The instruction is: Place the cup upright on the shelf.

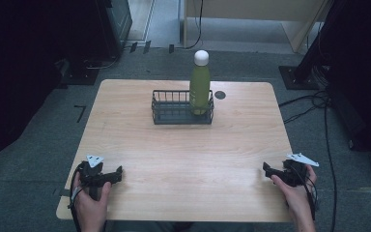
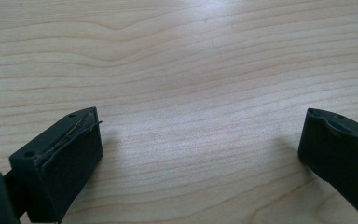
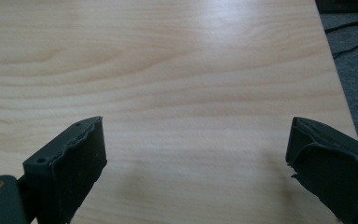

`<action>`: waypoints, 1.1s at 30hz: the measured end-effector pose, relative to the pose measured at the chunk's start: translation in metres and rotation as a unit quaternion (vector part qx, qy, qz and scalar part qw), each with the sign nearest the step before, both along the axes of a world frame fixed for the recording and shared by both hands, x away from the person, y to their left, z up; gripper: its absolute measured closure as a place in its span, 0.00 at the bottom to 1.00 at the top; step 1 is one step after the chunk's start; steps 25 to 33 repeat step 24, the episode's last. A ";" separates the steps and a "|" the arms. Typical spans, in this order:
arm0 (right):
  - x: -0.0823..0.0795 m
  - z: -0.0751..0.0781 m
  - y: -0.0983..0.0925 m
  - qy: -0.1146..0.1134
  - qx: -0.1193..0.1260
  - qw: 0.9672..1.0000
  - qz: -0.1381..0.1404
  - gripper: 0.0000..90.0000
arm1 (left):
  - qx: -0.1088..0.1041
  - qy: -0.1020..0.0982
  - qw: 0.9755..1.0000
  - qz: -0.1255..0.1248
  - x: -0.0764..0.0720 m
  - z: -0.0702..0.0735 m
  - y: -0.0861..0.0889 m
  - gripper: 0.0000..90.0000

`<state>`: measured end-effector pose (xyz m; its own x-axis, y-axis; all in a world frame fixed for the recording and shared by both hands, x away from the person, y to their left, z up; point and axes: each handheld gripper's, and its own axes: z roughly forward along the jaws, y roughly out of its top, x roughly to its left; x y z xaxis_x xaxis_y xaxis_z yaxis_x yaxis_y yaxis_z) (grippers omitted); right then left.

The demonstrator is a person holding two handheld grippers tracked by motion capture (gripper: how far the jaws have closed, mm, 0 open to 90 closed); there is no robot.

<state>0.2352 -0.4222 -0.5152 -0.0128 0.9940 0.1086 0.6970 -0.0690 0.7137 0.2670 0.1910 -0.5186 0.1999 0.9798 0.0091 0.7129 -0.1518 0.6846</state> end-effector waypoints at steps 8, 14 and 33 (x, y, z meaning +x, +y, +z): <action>-0.017 -0.008 -0.005 0.007 -0.029 1.000 -0.009 0.05 | 0.000 0.000 1.000 0.000 0.000 0.000 0.000 0.00; -0.027 -0.011 -0.004 -0.001 -0.043 0.999 -0.014 0.04 | 0.000 0.000 1.000 0.000 0.000 0.000 0.000 0.00; -0.029 -0.011 -0.004 -0.001 -0.042 0.999 -0.014 0.05 | 0.000 0.000 1.000 0.000 0.000 0.000 0.000 0.00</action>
